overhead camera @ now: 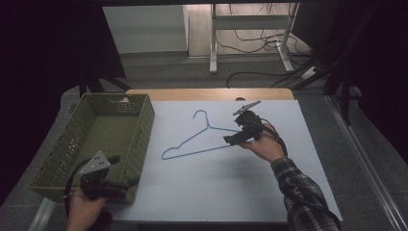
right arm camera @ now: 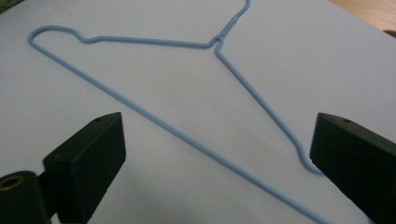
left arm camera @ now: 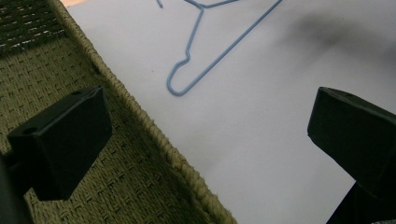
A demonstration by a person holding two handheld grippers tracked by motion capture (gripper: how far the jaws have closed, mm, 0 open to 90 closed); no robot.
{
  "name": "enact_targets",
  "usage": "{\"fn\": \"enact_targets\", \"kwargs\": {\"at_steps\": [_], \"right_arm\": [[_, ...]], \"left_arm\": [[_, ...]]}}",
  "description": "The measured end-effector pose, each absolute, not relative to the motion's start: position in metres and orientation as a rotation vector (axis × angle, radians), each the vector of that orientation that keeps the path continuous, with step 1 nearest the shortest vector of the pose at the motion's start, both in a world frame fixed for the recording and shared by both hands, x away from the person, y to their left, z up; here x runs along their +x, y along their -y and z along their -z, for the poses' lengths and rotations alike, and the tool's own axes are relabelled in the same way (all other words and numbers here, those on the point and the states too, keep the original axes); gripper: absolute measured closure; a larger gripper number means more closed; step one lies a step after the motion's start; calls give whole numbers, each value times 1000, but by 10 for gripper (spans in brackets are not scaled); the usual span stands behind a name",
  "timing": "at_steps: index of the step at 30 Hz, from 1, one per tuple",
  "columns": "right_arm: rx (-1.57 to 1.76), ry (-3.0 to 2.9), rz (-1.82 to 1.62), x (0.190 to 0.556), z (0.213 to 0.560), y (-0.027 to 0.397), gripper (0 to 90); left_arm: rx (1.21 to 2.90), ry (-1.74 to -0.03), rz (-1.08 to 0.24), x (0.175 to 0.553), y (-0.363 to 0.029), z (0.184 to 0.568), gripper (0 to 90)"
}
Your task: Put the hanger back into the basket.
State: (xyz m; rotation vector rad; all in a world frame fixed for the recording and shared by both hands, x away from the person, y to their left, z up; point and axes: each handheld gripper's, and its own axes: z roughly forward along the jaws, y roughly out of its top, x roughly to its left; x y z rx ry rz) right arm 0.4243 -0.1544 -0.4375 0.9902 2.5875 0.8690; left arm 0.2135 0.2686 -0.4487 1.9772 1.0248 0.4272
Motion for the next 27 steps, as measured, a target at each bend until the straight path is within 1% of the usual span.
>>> {"fn": "enact_targets", "kwargs": {"at_steps": [1, 4, 8, 10, 11, 13, 14, 15, 16, 18, 21, 23, 24, 25, 26, 27], "right_arm": [[990, -2588, -869, 424, 438, 154, 41], [963, -2610, -845, 444, 441, 148, 85], [962, -2628, -807, 457, 445, 145, 113], [967, -2655, -766, 470, 452, 144, 159], [967, -2655, -766, 470, 452, 144, 159], [963, -2675, -754, 478, 456, 143, 188], [958, -2680, -745, 484, 461, 142, 218], [958, -2680, -745, 484, 461, 142, 218], [945, -2693, -747, 490, 465, 141, 261], [933, -2696, -738, 493, 468, 141, 275], [891, -2712, -695, 499, 475, 138, 353], [873, -2723, -683, 502, 479, 136, 425], [853, -2730, -683, 505, 482, 135, 488], [853, -2730, -683, 505, 482, 135, 488], [848, -2736, -683, 506, 484, 134, 507], [838, -2745, -677, 508, 486, 133, 547]], "left_arm": [[1977, -1025, -427, 213, -269, 449, 1], [1981, -1022, -427, 214, -268, 449, 1], [1988, -1020, -430, 214, -268, 449, 1], [1992, -1020, -432, 214, -268, 450, 0], [1992, -1020, -432, 214, -268, 450, 1], [1992, -1021, -432, 214, -268, 450, 1], [1993, -1022, -431, 214, -268, 450, 1], [1996, -1022, -432, 214, -268, 450, 1], [1998, -1022, -433, 214, -268, 451, 1], [2002, -1021, -436, 214, -268, 451, 1], [2005, -1020, -439, 214, -268, 451, 1], [2007, -1018, -437, 214, -268, 451, 1], [2008, -1019, -437, 214, -268, 451, 1], [2009, -1019, -436, 214, -268, 451, 1], [2012, -1019, -435, 214, -268, 452, 1], [2015, -1019, -437, 215, -268, 452, 1]]}}
